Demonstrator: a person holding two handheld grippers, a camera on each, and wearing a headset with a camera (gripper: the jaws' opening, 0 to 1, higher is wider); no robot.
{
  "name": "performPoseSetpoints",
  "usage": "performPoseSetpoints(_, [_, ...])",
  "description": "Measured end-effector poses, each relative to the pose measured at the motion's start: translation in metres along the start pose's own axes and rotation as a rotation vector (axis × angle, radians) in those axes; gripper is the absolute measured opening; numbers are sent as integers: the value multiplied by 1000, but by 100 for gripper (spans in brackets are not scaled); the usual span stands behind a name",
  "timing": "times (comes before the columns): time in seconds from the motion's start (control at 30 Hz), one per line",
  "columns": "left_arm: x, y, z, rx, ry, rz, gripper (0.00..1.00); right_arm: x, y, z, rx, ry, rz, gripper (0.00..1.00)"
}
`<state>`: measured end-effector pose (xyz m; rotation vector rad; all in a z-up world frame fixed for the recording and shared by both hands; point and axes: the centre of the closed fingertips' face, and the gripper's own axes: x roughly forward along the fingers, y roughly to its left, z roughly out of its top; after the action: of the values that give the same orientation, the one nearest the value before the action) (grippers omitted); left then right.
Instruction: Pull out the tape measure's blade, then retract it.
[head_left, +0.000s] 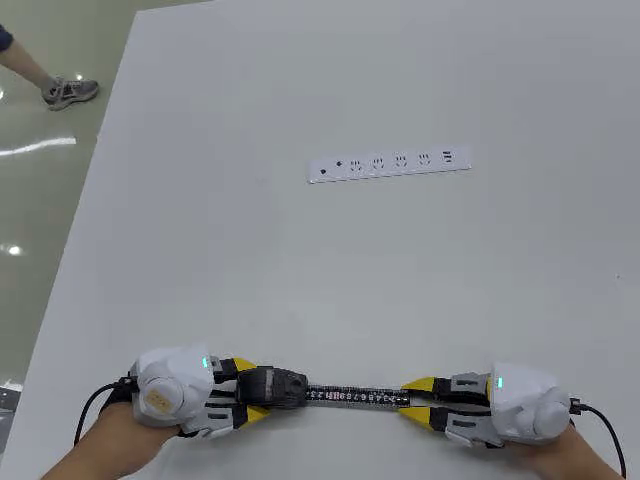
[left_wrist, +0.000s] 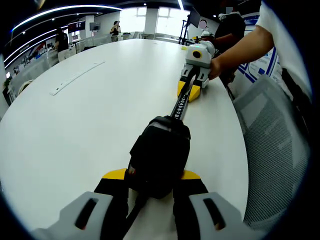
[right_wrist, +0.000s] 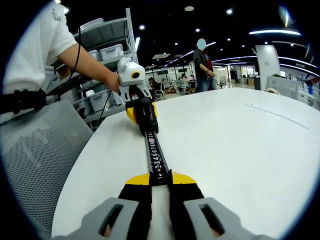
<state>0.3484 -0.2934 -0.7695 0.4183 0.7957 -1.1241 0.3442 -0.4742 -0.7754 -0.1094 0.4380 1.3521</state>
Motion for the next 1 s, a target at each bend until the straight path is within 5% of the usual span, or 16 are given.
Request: performPoseSetpoints(1.0, [0,0,0,-9,4,2,31,-20,-5,-6,32,-8,-22,10])
